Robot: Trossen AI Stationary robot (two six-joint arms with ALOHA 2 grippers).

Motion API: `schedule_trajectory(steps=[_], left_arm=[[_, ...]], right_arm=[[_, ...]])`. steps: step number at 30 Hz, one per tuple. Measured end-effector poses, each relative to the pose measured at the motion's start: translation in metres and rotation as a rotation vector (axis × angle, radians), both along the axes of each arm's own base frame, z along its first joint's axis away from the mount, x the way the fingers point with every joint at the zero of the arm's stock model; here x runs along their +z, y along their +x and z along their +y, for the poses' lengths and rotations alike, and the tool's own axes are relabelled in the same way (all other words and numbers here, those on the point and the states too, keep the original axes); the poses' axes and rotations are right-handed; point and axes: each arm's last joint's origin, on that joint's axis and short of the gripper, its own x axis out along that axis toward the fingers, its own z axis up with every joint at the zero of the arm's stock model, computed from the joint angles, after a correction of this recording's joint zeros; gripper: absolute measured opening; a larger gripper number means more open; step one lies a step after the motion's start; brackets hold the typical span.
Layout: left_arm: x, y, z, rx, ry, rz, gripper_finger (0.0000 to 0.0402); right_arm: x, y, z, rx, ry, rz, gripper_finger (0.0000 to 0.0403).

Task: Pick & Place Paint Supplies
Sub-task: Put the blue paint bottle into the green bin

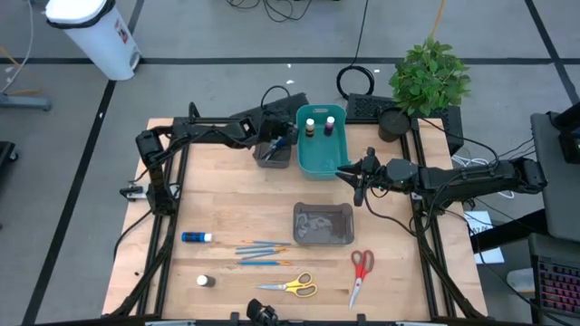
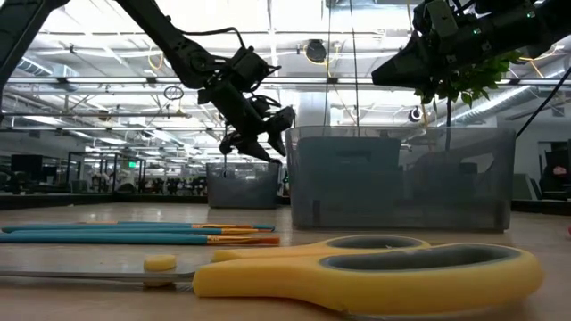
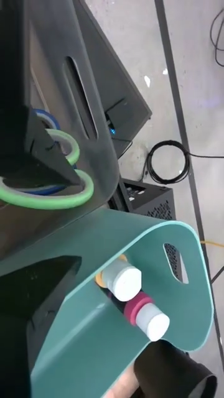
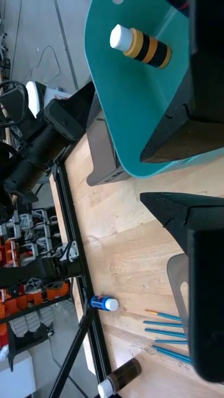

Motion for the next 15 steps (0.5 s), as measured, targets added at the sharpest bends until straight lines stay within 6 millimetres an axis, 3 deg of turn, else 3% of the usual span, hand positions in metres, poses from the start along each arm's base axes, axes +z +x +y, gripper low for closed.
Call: schedule_trajectory(steps=[6,12,15], left_arm=[[0.017,-0.002,-0.005,-0.138,0.028,-0.018,0.0237],[0.076,-0.022,-0.021,-0.296,0.084,-0.114,0.0239],[0.108,-0.045,-0.036,-0.36,0.084,-0.13,0.0239]], right_arm=[[0.0,0.0,0.0,0.0,0.0,0.001,0.0077],[0.0,0.0,0.0,0.0,0.0,0.001,0.0077],[-0.001,0.0,0.0,0.001,0.0,0.006,0.0077]])
